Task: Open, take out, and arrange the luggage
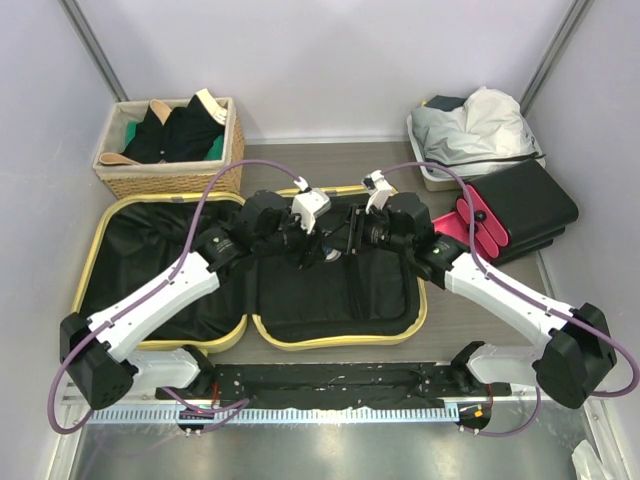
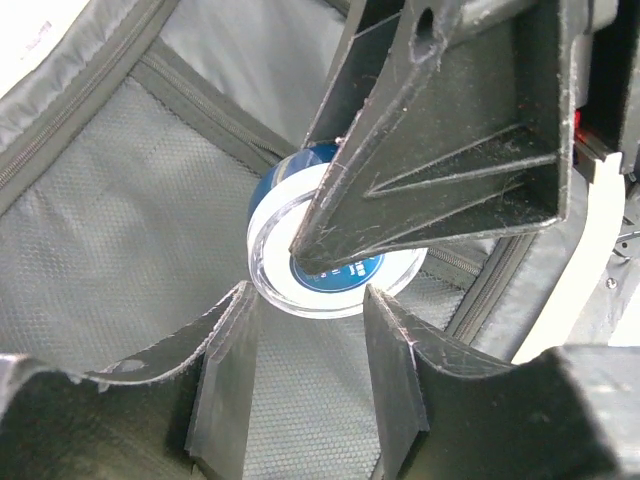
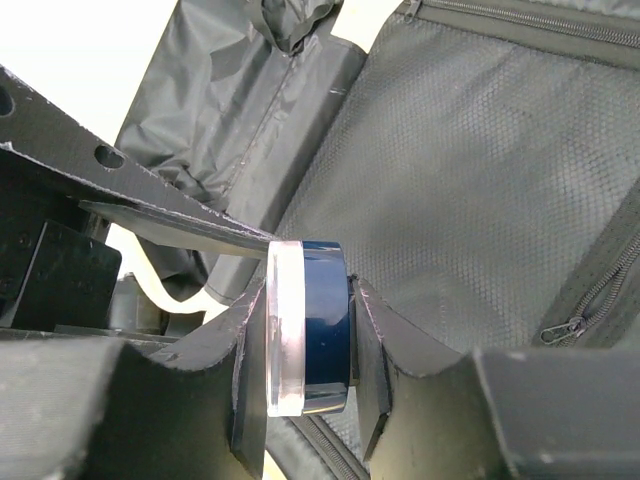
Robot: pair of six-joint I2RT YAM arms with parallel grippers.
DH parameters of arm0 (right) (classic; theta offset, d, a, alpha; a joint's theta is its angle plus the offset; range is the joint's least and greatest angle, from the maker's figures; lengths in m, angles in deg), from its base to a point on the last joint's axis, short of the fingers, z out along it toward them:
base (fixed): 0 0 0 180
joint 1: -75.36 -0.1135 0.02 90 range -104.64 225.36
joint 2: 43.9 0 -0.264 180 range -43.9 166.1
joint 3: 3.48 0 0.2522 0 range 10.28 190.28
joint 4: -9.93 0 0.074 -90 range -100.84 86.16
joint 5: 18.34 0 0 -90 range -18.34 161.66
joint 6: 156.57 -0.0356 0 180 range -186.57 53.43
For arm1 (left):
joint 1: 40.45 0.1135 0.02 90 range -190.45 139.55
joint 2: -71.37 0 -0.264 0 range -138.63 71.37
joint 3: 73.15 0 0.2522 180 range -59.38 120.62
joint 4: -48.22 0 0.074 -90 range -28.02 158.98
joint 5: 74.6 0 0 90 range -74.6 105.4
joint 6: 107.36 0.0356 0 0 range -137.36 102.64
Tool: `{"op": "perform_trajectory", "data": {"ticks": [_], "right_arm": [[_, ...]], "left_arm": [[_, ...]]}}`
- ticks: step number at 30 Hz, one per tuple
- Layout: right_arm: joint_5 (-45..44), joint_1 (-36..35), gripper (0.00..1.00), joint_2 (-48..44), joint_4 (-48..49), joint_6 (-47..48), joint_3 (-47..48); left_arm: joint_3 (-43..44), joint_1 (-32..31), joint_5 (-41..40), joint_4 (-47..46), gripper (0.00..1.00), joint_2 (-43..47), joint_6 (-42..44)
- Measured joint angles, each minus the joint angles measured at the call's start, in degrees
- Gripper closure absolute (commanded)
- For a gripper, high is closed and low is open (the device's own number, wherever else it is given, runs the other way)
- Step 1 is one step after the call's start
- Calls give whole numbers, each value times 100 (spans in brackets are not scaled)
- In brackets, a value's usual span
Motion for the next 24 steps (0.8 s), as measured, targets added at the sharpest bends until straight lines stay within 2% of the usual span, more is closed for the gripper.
{"op": "perform_trajectory", "data": {"ticks": [5, 12, 16, 21, 22, 24], "right_arm": [[-175, -22, 99, -177, 133, -46, -402], [-474, -24, 99, -579, -76, -57, -706], [-730, -24, 99, -876, -111, -2, -706], [-1235, 28, 99, -990, -199, 33, -732], [-1353, 61, 99, -1029, -234, 52, -752], [-1683, 197, 99, -1187, -415, 140, -787]], "left_arm": [[-2, 2, 151, -9, 50, -107, -57], [-96, -11, 393, -160, 41, -120, -94], [-166, -13, 457, -245, 23, -120, -94], [-256, -13, 540, -310, 9, -42, -90], [-308, -13, 533, -330, 3, 24, -85], [-426, -13, 461, -350, 0, 216, -90]]}}
